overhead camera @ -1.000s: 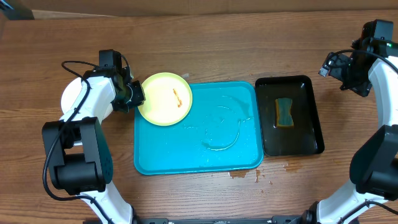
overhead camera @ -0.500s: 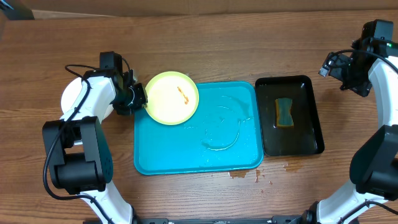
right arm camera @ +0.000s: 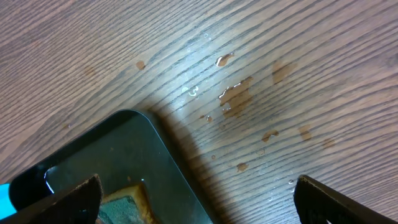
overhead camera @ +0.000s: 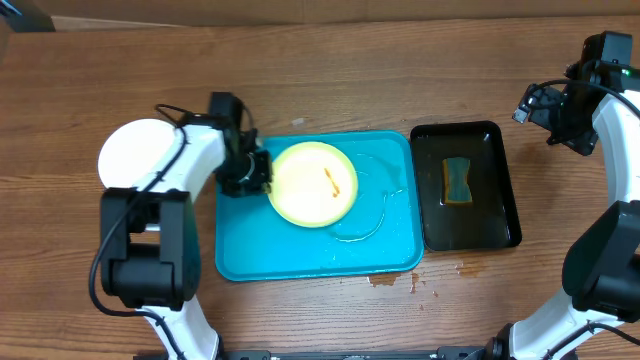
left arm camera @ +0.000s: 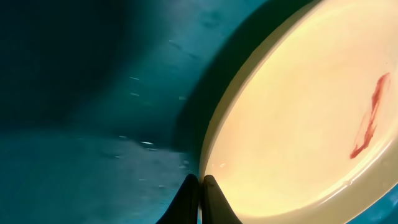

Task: Clean dirty plates on tray and stack at the side
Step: 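Slide the yellow plate toward the tray center with the left gripper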

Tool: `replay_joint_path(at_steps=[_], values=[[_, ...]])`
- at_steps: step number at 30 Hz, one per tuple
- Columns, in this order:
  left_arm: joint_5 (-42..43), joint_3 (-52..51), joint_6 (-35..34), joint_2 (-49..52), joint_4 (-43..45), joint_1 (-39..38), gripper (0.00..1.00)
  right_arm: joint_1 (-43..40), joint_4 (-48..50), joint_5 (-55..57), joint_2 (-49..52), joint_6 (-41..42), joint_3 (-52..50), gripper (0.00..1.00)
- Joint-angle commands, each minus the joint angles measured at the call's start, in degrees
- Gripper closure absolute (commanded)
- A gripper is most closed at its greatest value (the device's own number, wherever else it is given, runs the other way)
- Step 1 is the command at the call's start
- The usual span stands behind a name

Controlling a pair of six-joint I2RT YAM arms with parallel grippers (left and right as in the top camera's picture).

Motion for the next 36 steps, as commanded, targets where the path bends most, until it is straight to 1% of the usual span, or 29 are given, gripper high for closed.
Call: replay_joint_path(at_steps=[1,2,4,6,8,9,11,12,14,19,25,31,36], values=[[0.66,-0.52,-0.2,0.7,-0.11,-2.95,0.95,-0.09,0.15,0.17,-0.46,0.48,0.57,0.0],[0.63,-0.52,-0.2,0.7,-0.09,-3.78,0.93,-0.09,0.15,0.17,-0.46,0.48,0.57,0.0],[0.5,-0.52,-0.2,0.7,-0.07,-4.92,0.86,-0.09,0.15,0.17,-0.46,0.48,0.57,0.0],[0.13,-0.52,-0.22,0.7,0.07,-5.7,0.84,-0.09,0.15,0.17,-0.46,0.48,0.57,0.0],[-0.92,-0.52,-0.7,0.7,0.22,-6.21,0.8,-0.09,0.15,0.17,-0.46,0.5,0.57,0.0],[-1.22,-0.52,-0.68,0.7,0.31,-6.4,0.76,-0.09,0.15,0.17,-0.46,0.48,0.57,0.0],[-1.53,-0.52,-0.72,0.7,0.35,-6.67,0.65,-0.09,0.15,0.17,-0.46,0.48,0.57,0.0],[-2.14,-0.52,-0.87,0.7,0.37,-6.78,0.63,-0.09,0.15,0.17,-0.46,0.48,0.57,0.0],[-3.04,-0.66,-1.07,0.7,0.68,-7.08,0.62,-0.09,0.15,0.17,-0.46,0.48,0.57,0.0],[-6.36,-1.27,-4.55,0.7,1.09,-8.28,0.62,-0.09,0.15,0.17,-0.46,0.48,0.57,0.0],[-6.43,-4.11,-4.61,0.7,5.9,-10.6,0.62,-0.09,0.15,0.17,-0.46,0.48,0.57,0.0],[-6.86,-7.13,-7.3,0.7,10.12,-11.8,0.69,-0.09,0.15,0.17,-0.46,0.48,0.57,0.0],[-6.84,-7.87,-7.52,0.7,11.04,-11.8,0.68,-0.09,0.15,0.17,-0.46,0.48,0.57,0.0]])
